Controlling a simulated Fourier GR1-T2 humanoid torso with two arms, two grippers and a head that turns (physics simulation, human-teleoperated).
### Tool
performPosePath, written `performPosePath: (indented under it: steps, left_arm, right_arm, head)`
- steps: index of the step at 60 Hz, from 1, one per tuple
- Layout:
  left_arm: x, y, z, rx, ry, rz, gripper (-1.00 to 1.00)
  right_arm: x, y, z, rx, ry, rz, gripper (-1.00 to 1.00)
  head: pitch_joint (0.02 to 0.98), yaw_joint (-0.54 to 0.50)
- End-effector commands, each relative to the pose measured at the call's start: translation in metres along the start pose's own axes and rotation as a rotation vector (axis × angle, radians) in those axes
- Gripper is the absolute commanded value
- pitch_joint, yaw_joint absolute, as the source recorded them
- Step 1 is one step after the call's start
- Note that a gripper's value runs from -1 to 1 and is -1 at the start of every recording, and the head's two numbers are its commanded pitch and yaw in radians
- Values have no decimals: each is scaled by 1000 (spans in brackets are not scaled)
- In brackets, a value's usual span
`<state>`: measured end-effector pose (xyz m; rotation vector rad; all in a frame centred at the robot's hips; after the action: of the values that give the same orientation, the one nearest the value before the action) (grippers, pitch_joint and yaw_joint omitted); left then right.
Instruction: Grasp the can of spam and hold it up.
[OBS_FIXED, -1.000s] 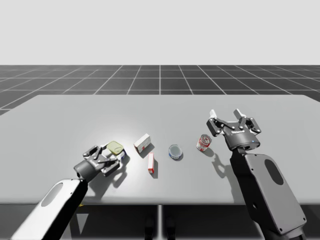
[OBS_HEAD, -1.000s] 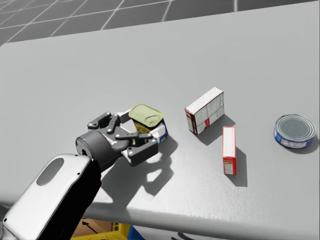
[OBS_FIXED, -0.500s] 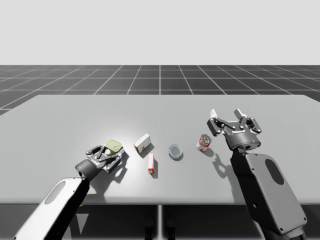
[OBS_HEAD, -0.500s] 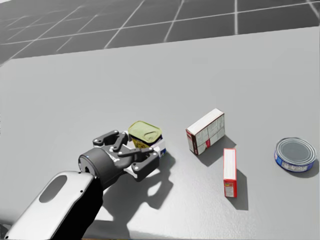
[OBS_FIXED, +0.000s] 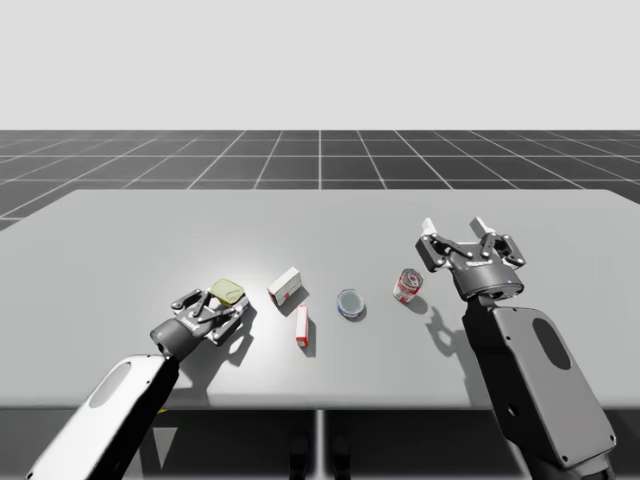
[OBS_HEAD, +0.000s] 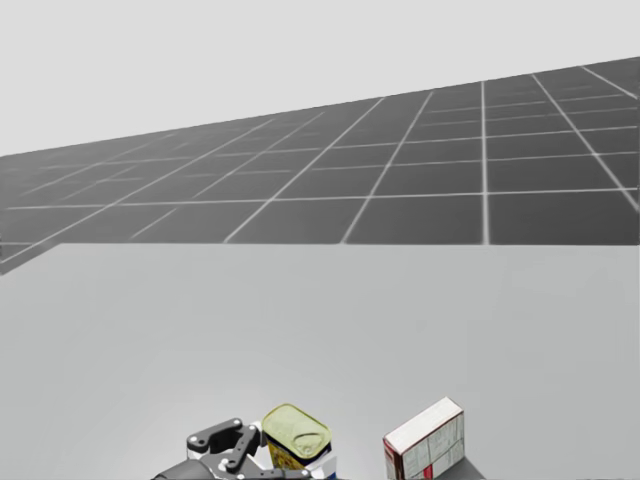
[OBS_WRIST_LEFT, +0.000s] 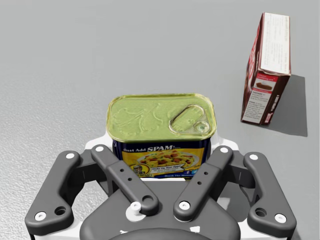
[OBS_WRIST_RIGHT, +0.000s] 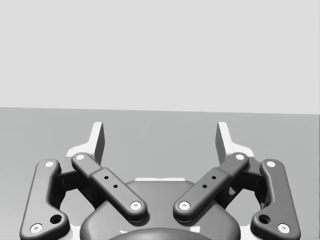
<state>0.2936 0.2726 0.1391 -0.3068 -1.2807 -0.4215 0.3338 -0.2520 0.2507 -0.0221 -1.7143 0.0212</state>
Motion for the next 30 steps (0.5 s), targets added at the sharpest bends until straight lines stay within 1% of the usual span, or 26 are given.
performPosePath:
  steps: [1, 7, 9, 10, 13, 17, 21, 23, 29, 30]
  left_arm:
    - [-11, -14, -2, -107, 36, -6, 1000]
    - [2, -19, 1, -98, -5, -13, 1000]
    - [6, -20, 2, -92, -14, -21, 1000]
    - [12, -21, 4, -85, -28, -34, 1000]
    - [19, -22, 6, -84, -44, -39, 1000]
    - [35, -26, 11, -84, -72, -70, 1000]
    - [47, -28, 15, -81, -94, -107, 1000]
    - [57, -30, 19, -84, -109, -131, 1000]
    - [75, -32, 24, -83, -139, -163, 1000]
    - [83, -32, 26, -82, -152, -180, 1000]
  right_arm:
    - [0, -2, 0, -1, 0, -1, -1000]
    - [-1, -2, -1, -1, 1, -2, -1000]
    - [-1, -2, -1, -1, 2, -2, -1000]
    - [-1, -2, -1, -1, 2, -1, -1000]
    - [-1, -3, -1, -1, 2, -2, -1000]
    - [-1, -3, -2, 0, 3, -1, -1000]
    - [-1, -3, -2, 0, 3, -2, -1000]
    - [-1, -3, -2, -1, 3, -1, -1000]
    - [-1, -4, -2, -1, 3, 1, -1000]
    - [-1, -4, -2, -1, 4, 4, -1000]
  head:
    - [416, 343]
    - [414, 343]
    - [415, 343]
    - [415, 344]
    - [417, 345]
    - [418, 346]
    - [418, 348]
    - [420, 348]
    - [422, 347]
    - [423, 347]
